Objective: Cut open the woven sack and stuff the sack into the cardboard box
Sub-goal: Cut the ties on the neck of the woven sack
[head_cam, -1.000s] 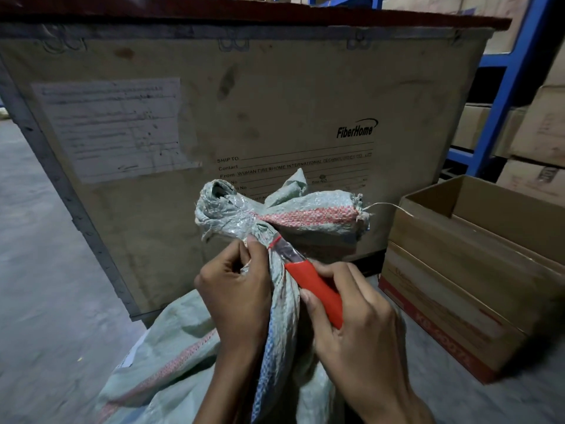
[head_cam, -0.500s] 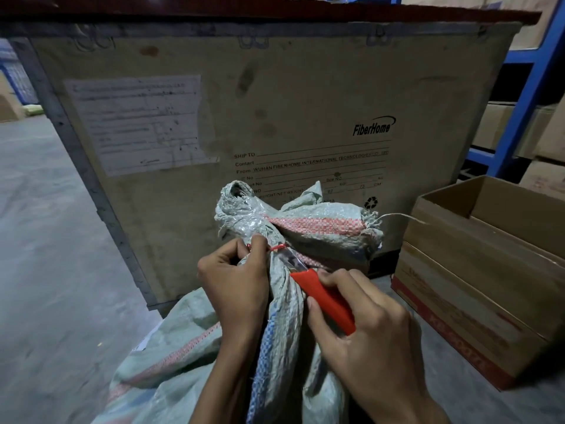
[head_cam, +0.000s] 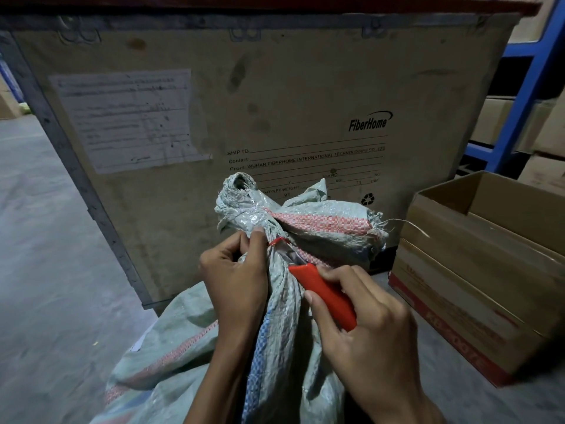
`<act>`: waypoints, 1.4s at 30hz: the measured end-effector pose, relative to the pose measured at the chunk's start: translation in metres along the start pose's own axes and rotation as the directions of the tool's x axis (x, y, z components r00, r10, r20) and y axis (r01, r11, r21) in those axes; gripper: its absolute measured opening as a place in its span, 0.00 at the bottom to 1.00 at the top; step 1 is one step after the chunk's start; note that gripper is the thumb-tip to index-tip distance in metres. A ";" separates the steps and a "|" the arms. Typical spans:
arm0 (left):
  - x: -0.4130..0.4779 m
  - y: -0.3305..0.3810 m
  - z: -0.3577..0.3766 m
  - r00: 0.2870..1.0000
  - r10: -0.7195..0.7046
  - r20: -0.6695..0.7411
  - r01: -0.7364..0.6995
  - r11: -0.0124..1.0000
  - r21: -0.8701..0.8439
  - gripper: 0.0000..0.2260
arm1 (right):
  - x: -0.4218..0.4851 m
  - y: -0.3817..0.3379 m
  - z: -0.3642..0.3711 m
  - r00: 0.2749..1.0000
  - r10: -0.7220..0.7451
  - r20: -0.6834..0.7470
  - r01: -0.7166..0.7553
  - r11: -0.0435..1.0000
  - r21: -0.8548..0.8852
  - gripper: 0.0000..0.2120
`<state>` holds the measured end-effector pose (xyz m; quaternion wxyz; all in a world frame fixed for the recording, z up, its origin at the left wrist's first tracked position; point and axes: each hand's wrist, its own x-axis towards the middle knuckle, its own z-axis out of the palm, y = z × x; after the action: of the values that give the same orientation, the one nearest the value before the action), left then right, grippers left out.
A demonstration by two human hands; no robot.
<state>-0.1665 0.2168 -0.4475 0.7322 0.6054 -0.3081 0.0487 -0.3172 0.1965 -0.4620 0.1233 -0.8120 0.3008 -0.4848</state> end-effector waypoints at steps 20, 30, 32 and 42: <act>-0.032 -0.009 0.017 0.582 -0.698 0.417 0.781 0.622 -0.050 0.15 | 0.033 0.036 -0.038 0.912 0.407 -0.051 -0.374 0.876 0.305 0.09; -0.024 0.020 0.005 0.510 -0.569 0.645 0.633 0.756 0.167 0.16 | 0.029 0.033 -0.026 0.874 0.443 0.199 -0.474 0.692 0.545 0.13; -0.021 0.021 0.006 0.613 -0.523 0.592 0.558 0.817 0.144 0.19 | 0.029 0.029 -0.024 0.879 0.426 0.214 -0.468 0.685 0.559 0.15; -0.016 0.020 0.013 0.710 -0.442 0.549 0.550 0.834 -0.041 0.21 | 0.015 0.005 -0.019 0.999 -0.033 0.008 0.031 0.981 0.193 0.23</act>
<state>-0.1935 0.2146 -0.4370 0.6645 0.5786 -0.3216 -0.3467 -0.3303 0.1857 -0.4443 0.1951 -0.8035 0.2388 -0.5091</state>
